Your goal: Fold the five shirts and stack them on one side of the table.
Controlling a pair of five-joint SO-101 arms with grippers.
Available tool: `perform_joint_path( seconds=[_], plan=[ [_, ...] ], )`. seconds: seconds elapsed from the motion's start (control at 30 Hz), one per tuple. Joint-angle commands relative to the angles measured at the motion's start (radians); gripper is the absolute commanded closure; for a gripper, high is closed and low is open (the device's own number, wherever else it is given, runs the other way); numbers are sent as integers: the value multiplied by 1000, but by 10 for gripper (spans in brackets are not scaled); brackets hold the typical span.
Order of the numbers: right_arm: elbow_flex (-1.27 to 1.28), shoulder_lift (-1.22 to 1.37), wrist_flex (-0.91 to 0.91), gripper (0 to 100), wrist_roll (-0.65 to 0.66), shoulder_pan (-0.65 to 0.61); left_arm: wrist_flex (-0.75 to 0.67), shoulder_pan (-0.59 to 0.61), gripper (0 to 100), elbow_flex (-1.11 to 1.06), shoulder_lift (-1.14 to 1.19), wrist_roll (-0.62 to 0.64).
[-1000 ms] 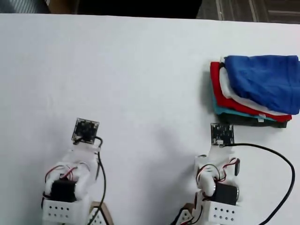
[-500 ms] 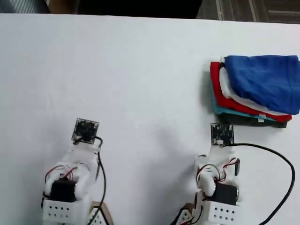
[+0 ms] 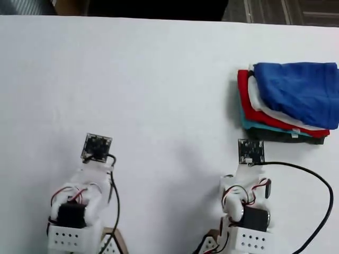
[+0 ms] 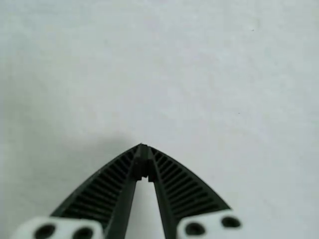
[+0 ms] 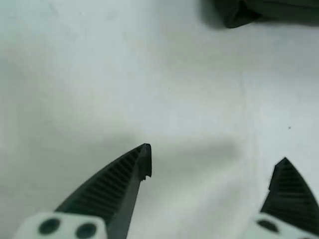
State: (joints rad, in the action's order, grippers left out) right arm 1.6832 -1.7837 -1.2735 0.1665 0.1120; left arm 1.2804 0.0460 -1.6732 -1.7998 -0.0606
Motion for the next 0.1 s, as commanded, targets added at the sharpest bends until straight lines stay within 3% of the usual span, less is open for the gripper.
perform_joint_path(
  seconds=[0.0,0.07],
  plan=[
    [11,-5,12,625,9,5,5,8,973,-21,-21,2],
    [11,-5,12,625,9,5,5,8,973,-21,-21,2]
  ],
)
